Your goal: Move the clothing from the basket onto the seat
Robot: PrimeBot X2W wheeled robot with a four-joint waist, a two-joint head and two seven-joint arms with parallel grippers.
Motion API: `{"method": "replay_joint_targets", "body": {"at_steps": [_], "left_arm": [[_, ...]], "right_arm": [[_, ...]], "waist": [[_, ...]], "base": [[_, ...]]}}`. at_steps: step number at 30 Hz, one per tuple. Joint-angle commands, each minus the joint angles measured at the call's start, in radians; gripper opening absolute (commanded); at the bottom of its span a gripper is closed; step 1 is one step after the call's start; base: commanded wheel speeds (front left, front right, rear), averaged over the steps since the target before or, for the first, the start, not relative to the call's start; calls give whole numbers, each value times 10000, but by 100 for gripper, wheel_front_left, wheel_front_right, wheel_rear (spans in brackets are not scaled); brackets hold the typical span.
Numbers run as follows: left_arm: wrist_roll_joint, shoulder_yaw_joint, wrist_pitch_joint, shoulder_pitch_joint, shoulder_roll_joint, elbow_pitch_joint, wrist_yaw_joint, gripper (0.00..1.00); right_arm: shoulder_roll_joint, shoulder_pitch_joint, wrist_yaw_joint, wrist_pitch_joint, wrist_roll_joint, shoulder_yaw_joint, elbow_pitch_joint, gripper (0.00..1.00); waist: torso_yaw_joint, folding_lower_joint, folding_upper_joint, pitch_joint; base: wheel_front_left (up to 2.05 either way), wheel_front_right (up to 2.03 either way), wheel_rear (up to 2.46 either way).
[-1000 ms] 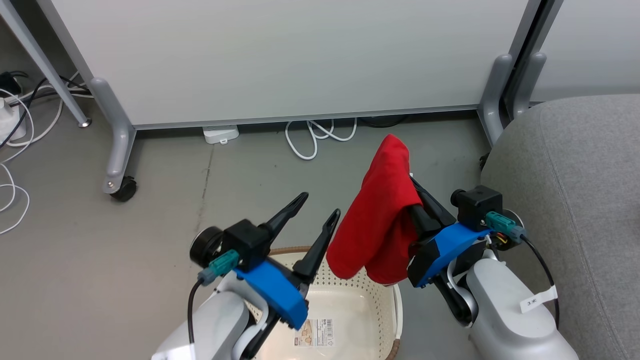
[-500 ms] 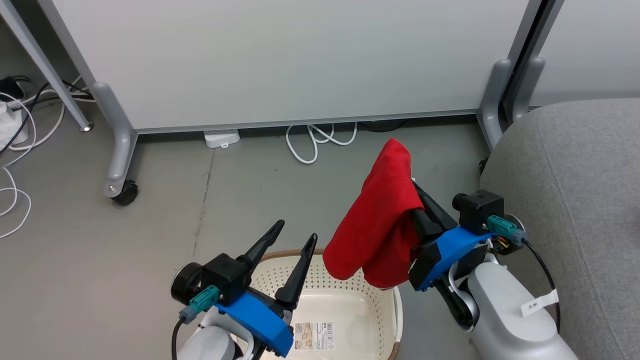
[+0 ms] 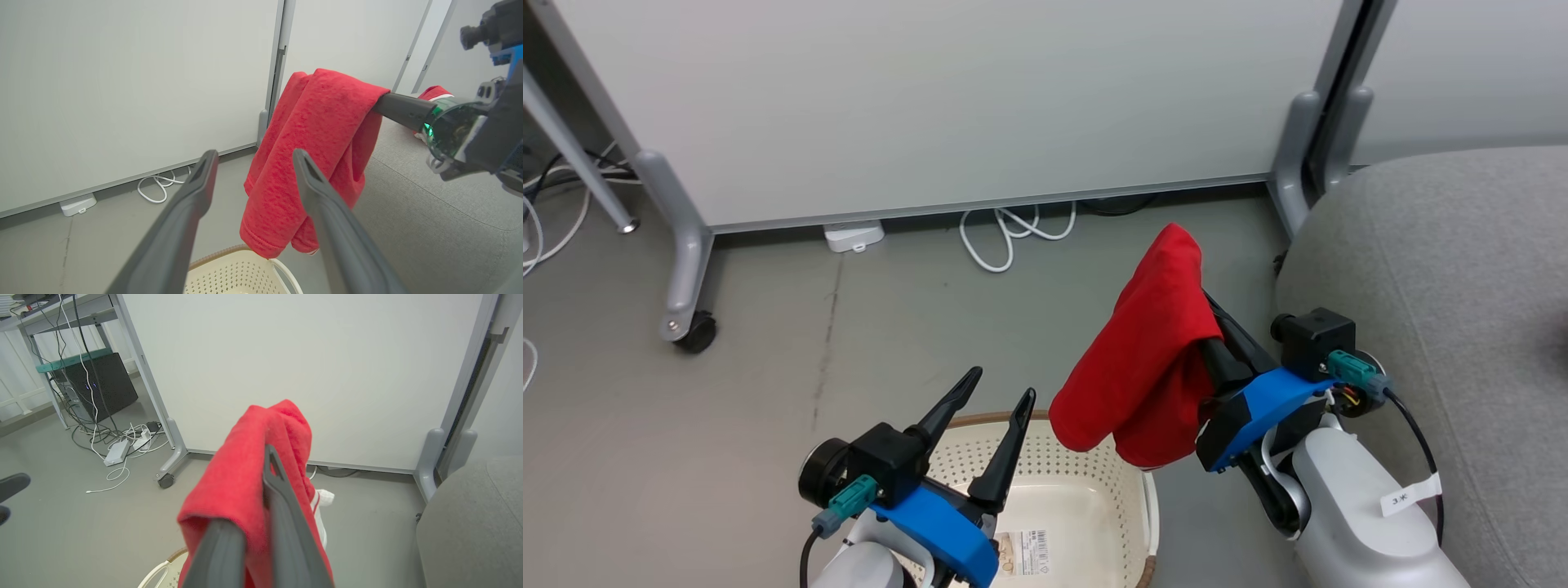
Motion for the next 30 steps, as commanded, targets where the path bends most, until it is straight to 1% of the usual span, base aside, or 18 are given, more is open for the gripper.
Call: {"method": "replay_joint_targets", "body": {"at_steps": [1, 2, 19, 25, 30], "left_arm": [[62, 35, -26, 141, 22, -39, -18, 100], [77, 47, -26, 159, 58, -63, -18, 100], [113, 65, -26, -221, 227, -212, -18, 100], [151, 25, -26, -345, 253, -186, -18, 100], [158, 25, -26, -386, 273, -162, -18, 100]], "right_arm": [[-3, 131, 1, -36, 28, 8, -59, 0], [-3, 121, 1, -36, 40, -3, -85, 0], [0, -30, 1, -36, -69, -422, -280, 0], [3, -57, 1, -36, -1, -478, -325, 0], [3, -62, 1, -36, 9, -556, -356, 0]], "waist": [[-195, 0, 0, -20], [-445, 0, 0, -28], [-3107, 0, 0, 474], [-3898, 0, 0, 590], [-4376, 0, 0, 704]], "base": [[0, 0, 0], [0, 0, 0], [0, 0, 0], [0, 0, 0], [0, 0, 0]]}}
